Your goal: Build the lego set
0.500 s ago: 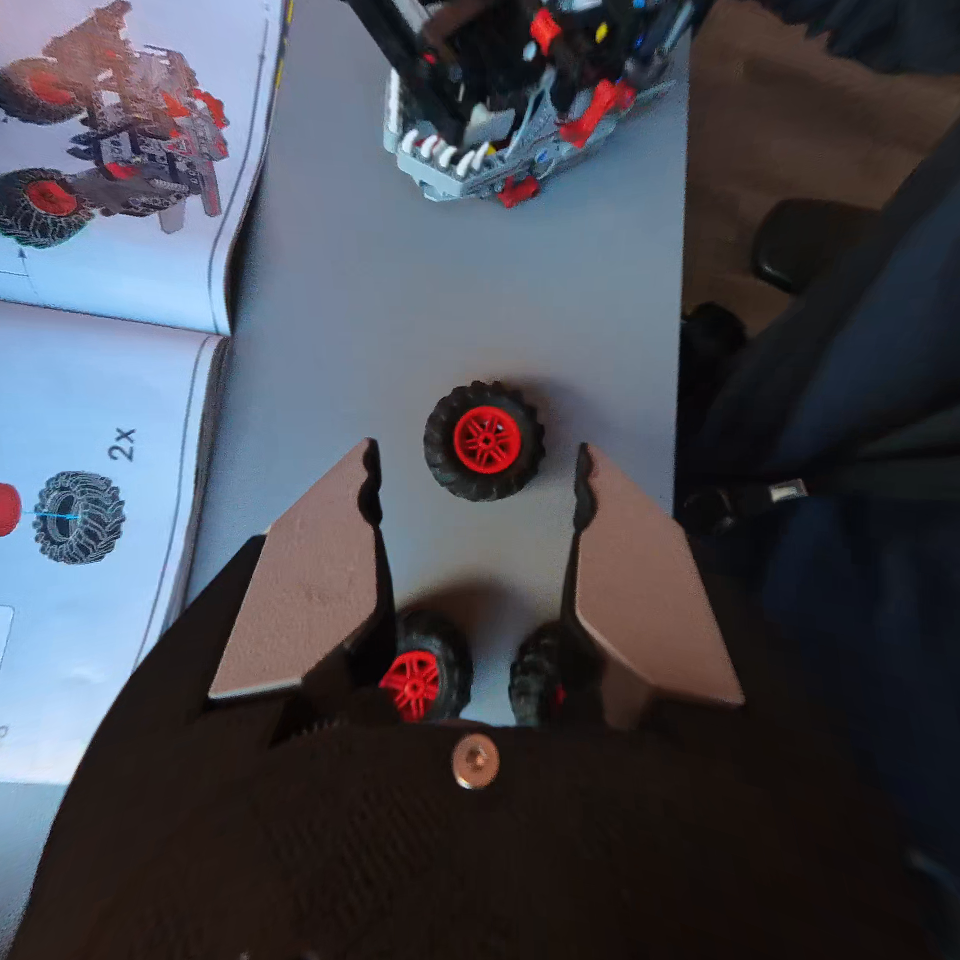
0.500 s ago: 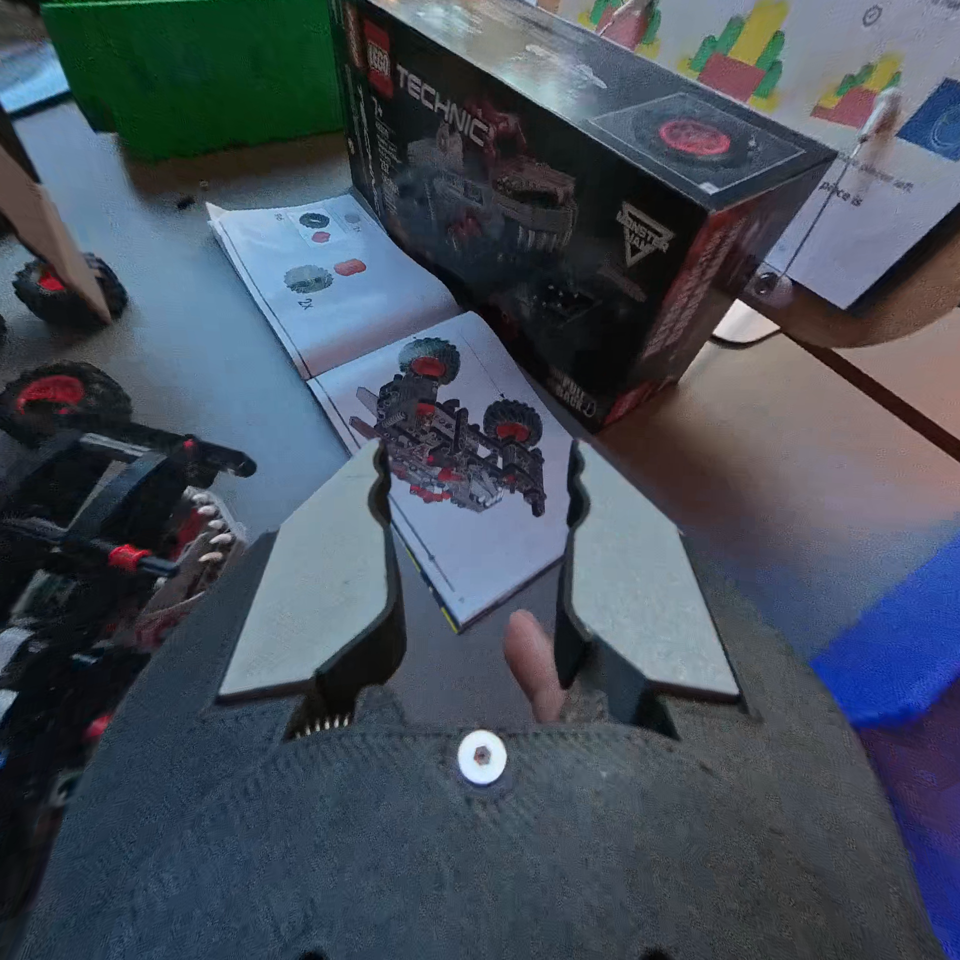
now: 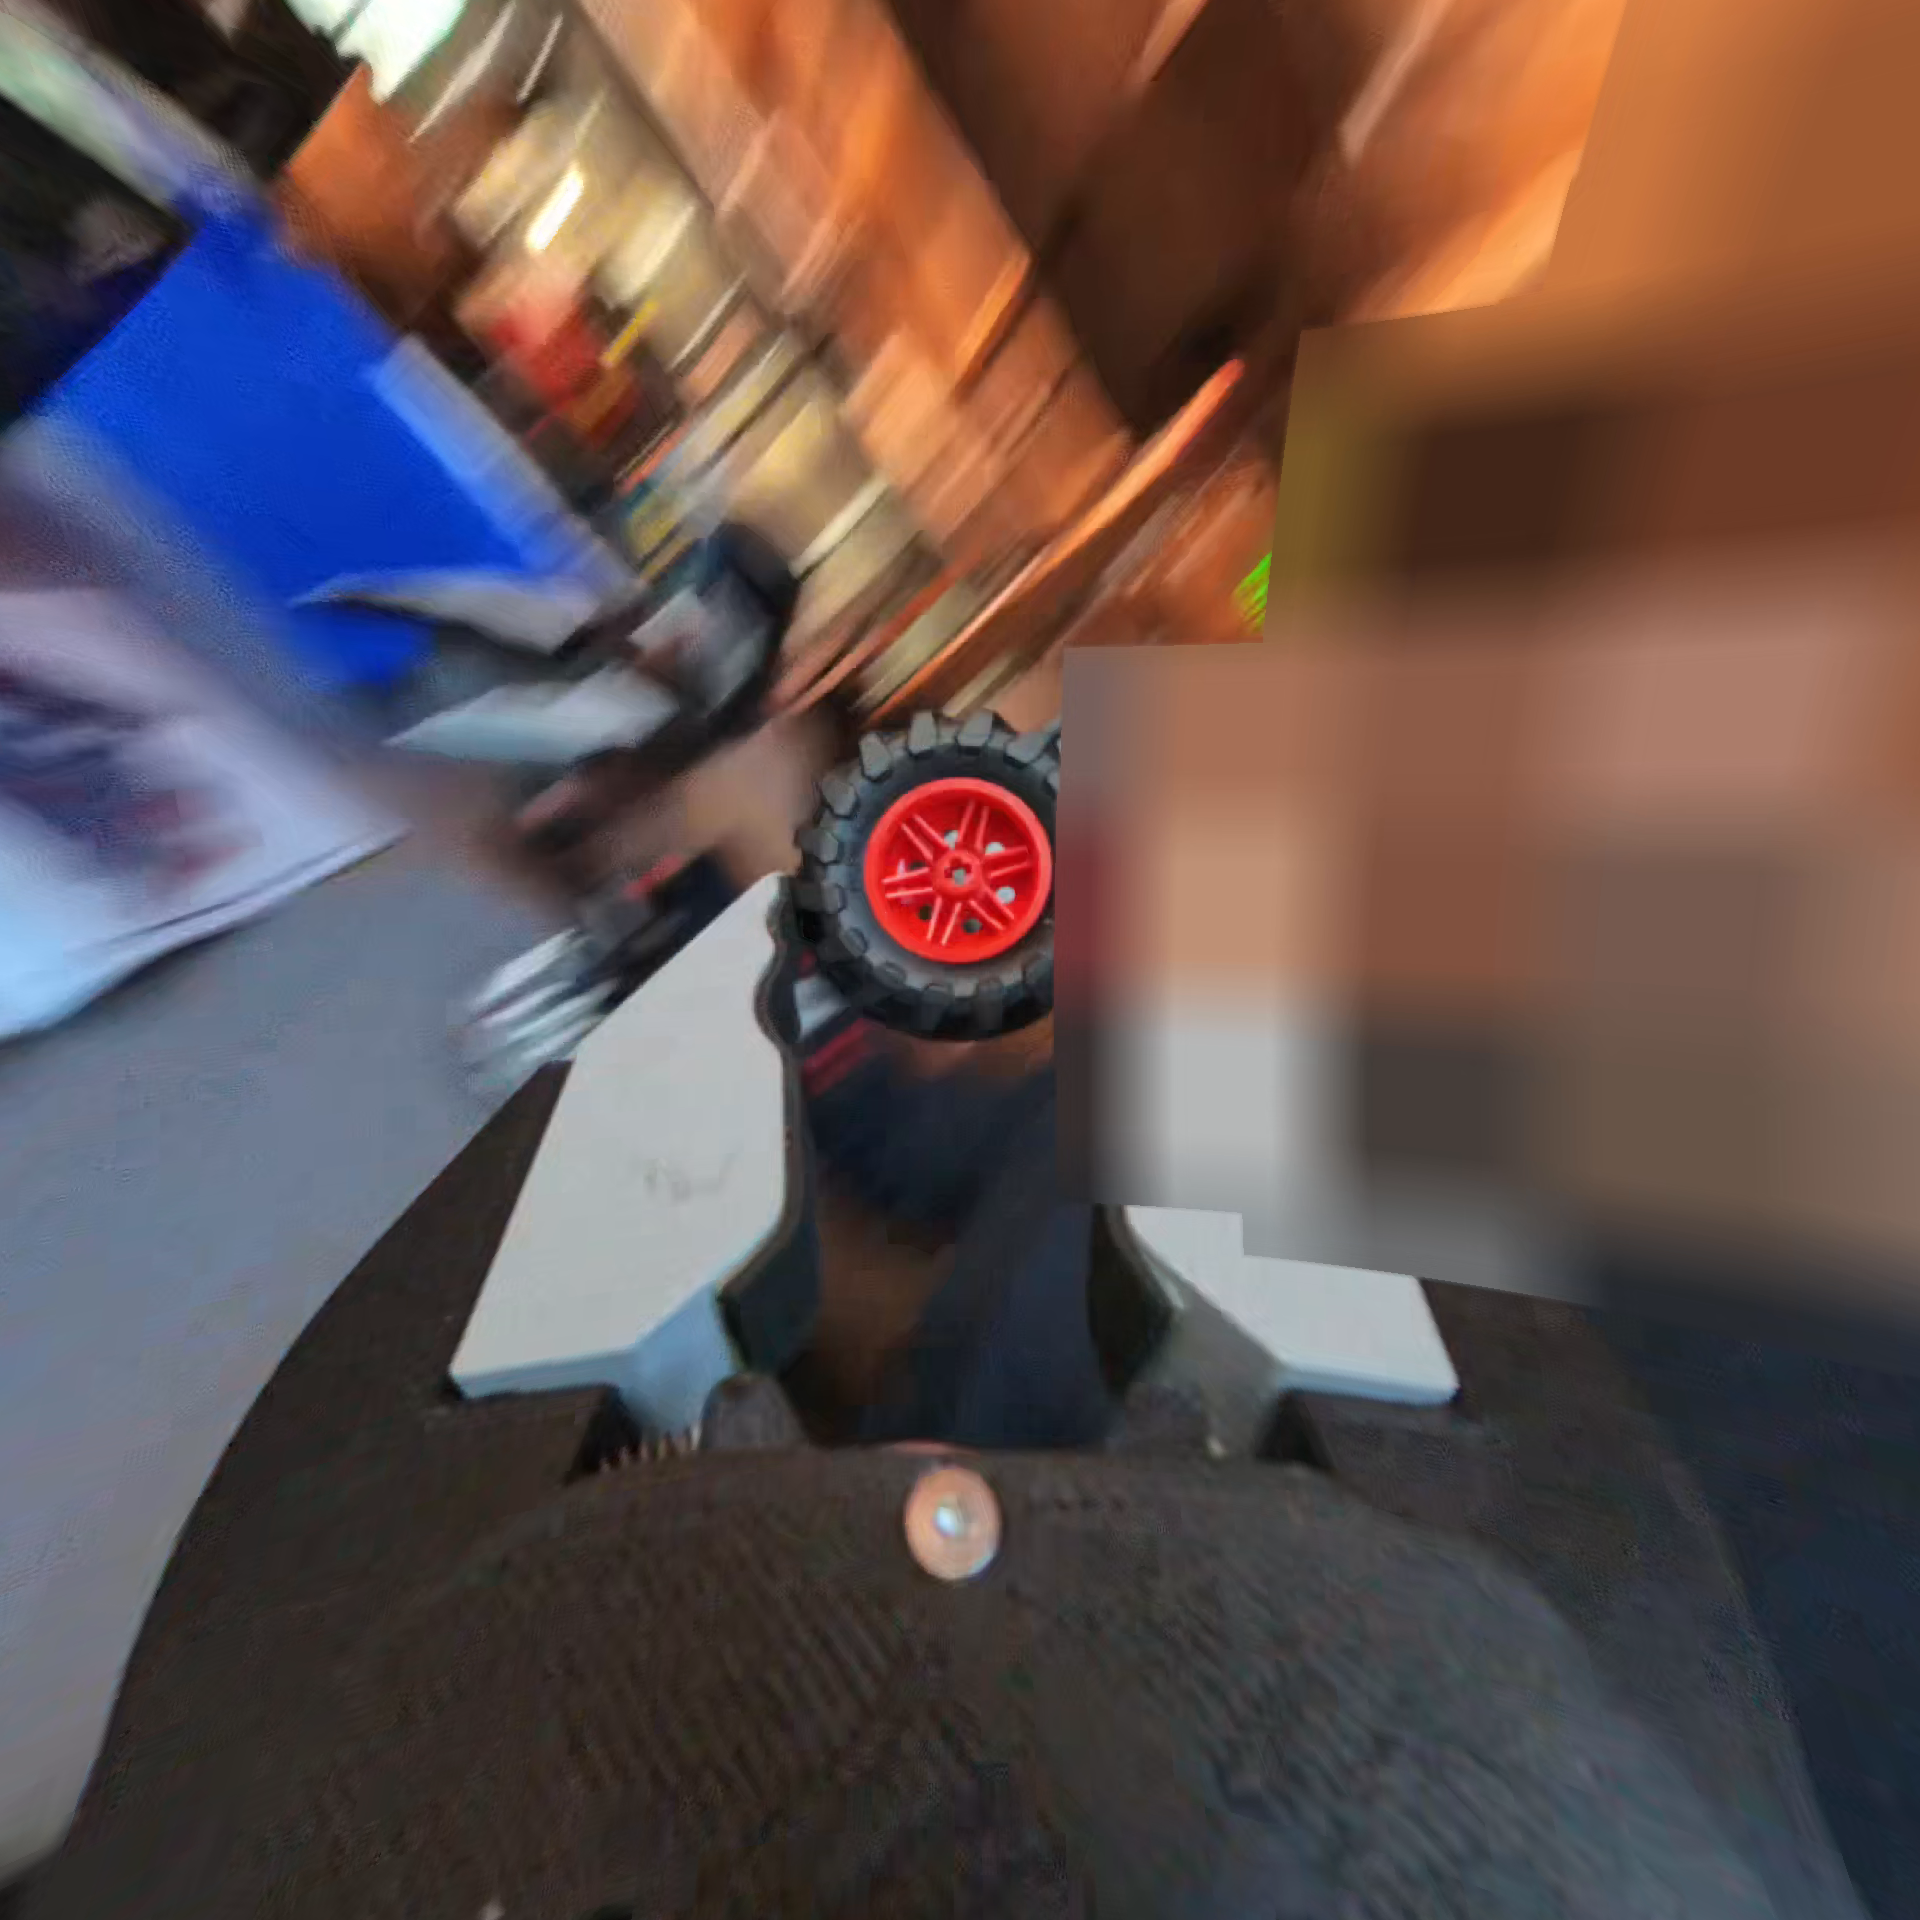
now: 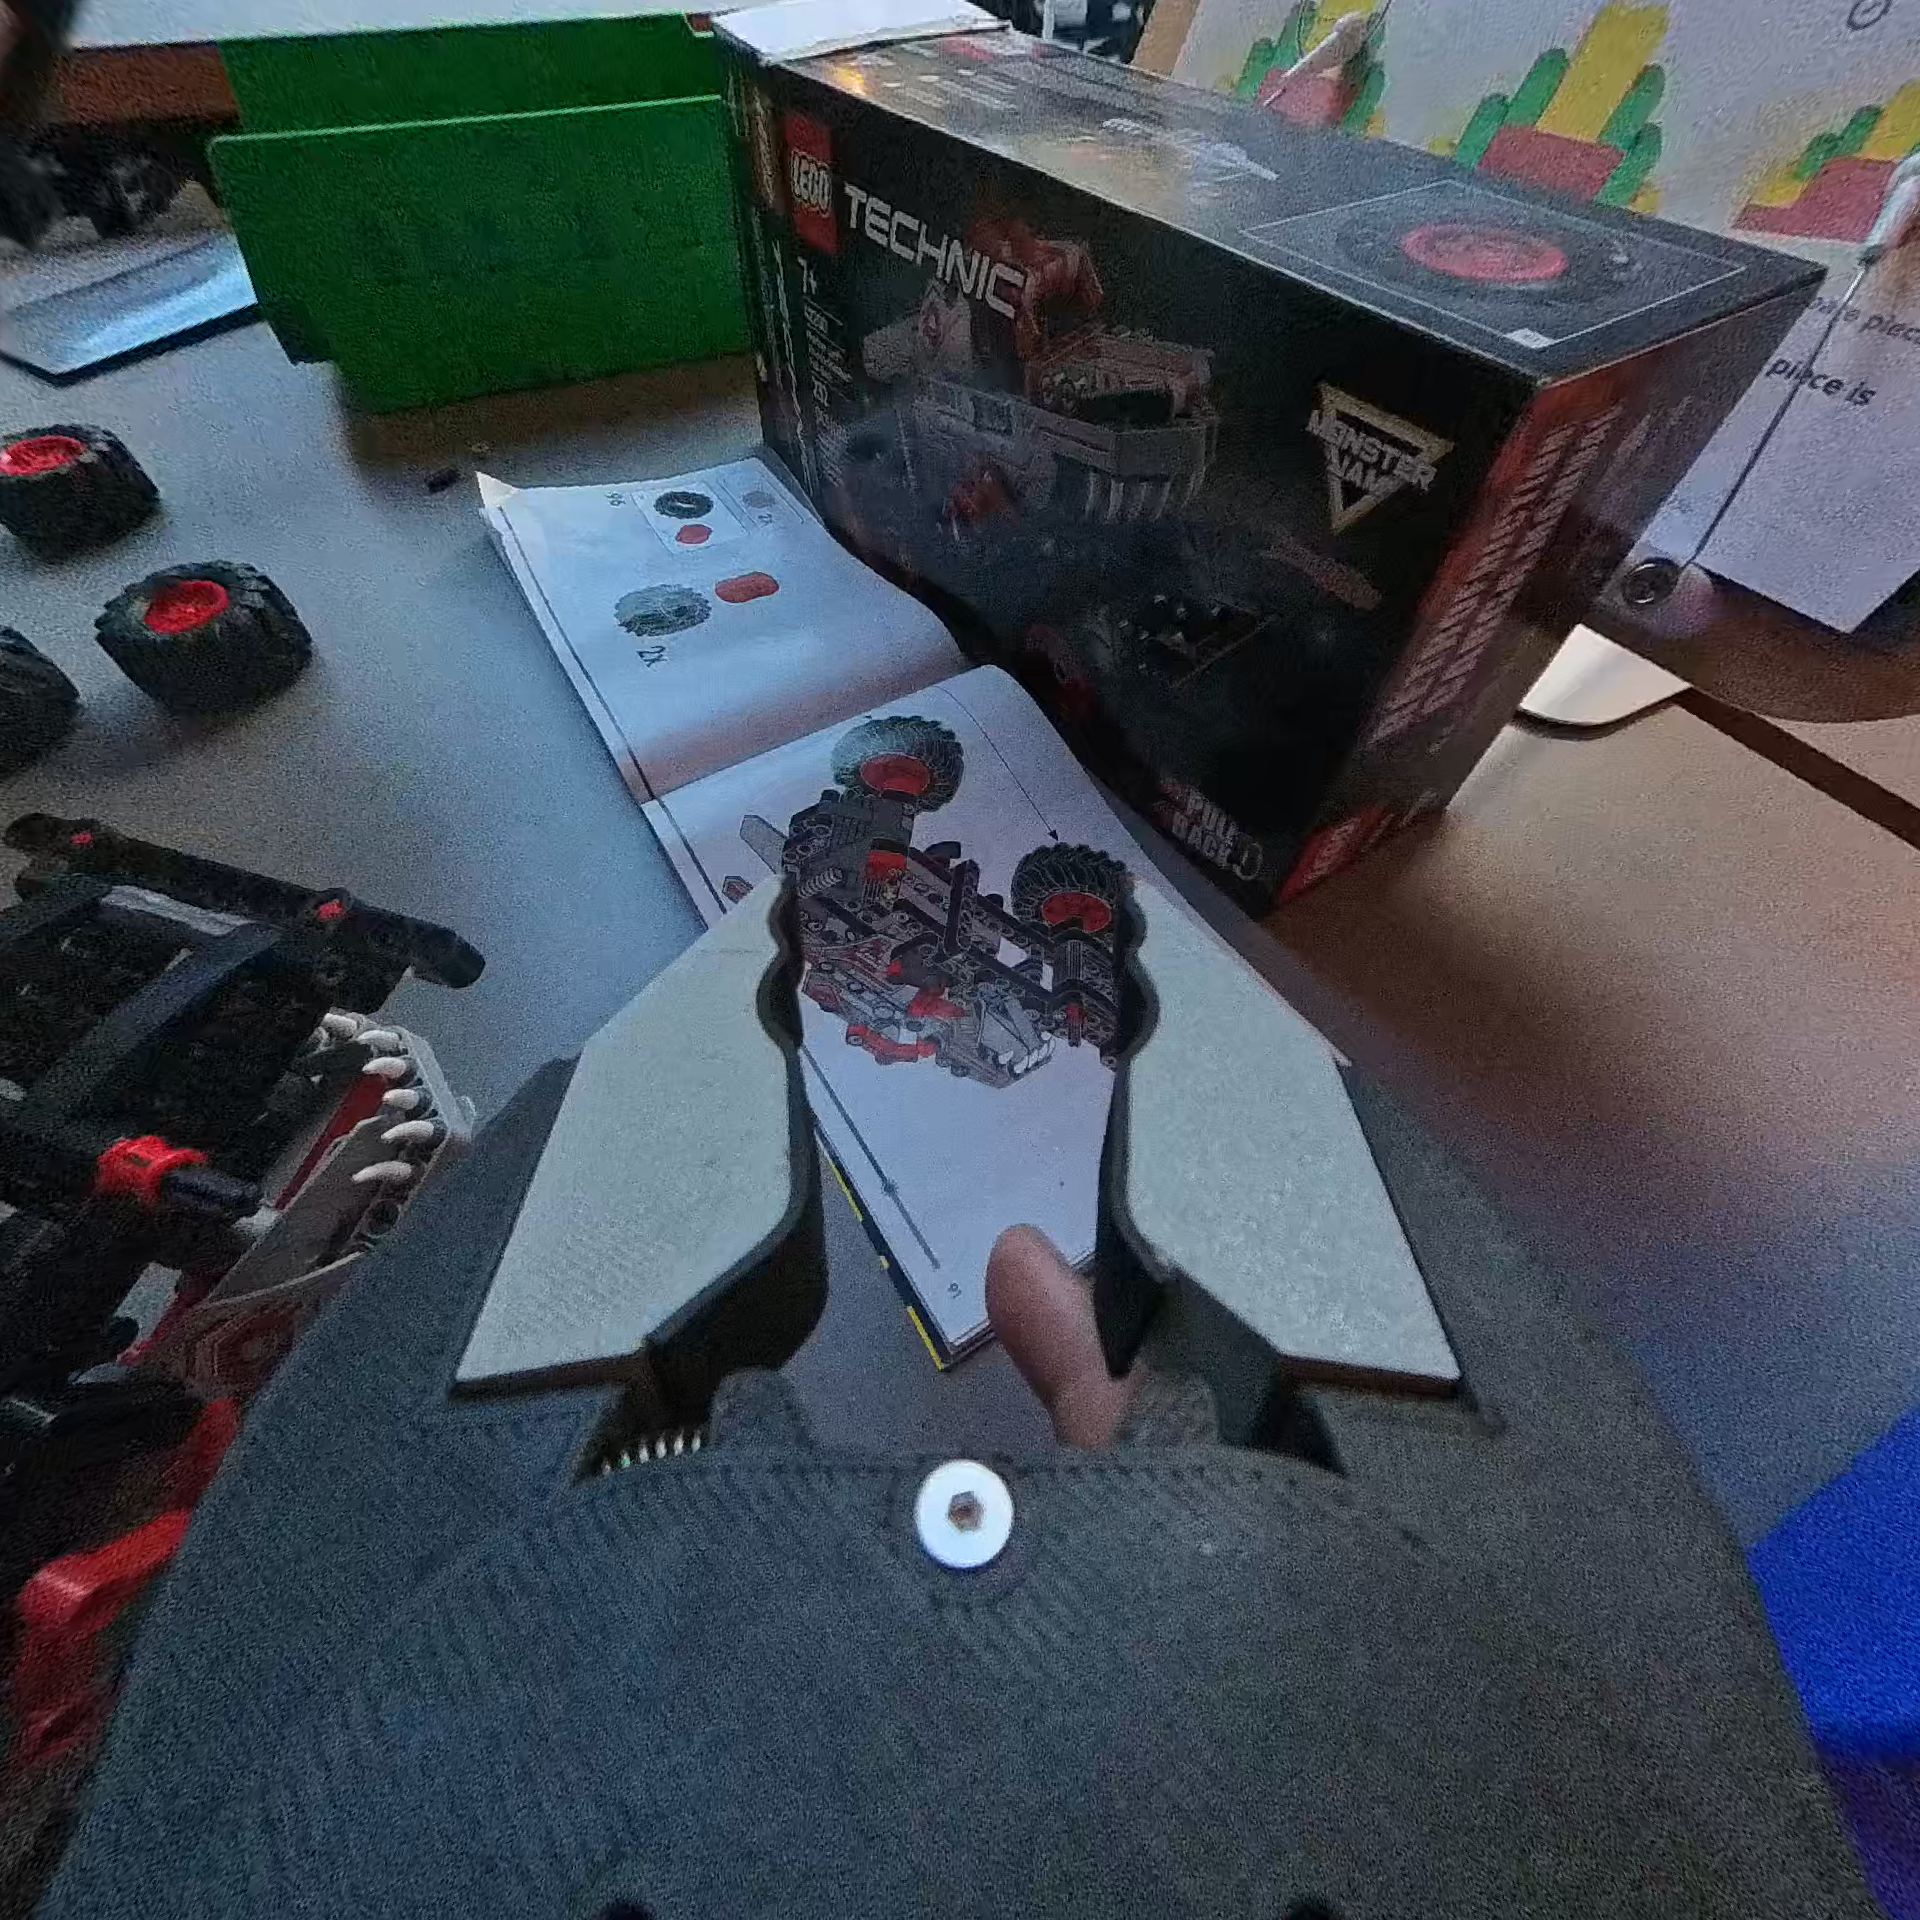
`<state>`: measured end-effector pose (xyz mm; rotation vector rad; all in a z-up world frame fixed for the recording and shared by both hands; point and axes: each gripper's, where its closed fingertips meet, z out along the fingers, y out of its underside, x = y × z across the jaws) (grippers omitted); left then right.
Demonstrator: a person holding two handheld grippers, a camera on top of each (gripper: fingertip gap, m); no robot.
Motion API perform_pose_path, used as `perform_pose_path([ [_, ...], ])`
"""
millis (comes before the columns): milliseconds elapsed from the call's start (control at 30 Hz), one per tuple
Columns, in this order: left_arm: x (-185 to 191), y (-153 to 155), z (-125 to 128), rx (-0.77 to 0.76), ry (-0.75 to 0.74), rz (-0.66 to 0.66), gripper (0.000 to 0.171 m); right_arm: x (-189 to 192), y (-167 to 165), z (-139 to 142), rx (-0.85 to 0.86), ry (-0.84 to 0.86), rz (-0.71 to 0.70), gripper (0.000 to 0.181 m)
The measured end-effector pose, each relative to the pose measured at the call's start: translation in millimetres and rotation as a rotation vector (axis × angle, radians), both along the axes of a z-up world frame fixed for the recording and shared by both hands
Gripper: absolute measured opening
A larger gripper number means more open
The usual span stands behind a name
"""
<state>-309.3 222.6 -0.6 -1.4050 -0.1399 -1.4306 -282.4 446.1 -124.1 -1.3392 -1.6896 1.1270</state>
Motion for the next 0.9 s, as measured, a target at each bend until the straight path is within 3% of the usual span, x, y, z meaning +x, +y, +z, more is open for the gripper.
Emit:
perform_pose_path([
  [33, -23.8, -7.1, 24.6, 0.066, -0.318, -0.002, 0.057, 0.1, -0.1, -1.1, -0.004, -0.001, -0.003, 0.057],
  [67, -39.0, -10.3, 29.9, 0.086, -0.502, 0.011, 0.057, 0.3, 0.2, -3.2, -0.007, -0.007, -0.007, 0.057],
  [167, -23.1, -8.1, 9.4, 0.016, -0.536, 0.022, 0.058, 1.2, 1.7, -8.7, 0.0, -0.02, -0.018, 0.057],
  [267, -17.5, -15.7, 17.6, 0.07, -0.703, -0.042, 0.057, 1.6, 3.8, -11.4, -0.006, -0.024, -0.03, 0.056],
  [600, 16.7, -22.2, 32.6, 0.119, -0.695, -0.2, 0.058, 1.7, 3.5, -24.4, 0.024, -0.076, -0.036, 0.056],
  [767, 18.5, -16.6, 27.8, 0.087, -0.672, -0.186, 0.057, 1.6, 2.6, -29.5, 0.041, -0.098, -0.031, 0.057],
  [833, 23.2, -5.5, 12.2, -0.013, -0.621, -0.154, 0.057, 2.4, 2.0, -34.7, 0.045, -0.129, -0.028, 0.058],
  [900, 37.0, 10.2, -22.7, -0.201, -0.48, -0.119, 0.058, 3.0, 2.9, -40.7, 0.064, -0.163, -0.036, 0.062],
])
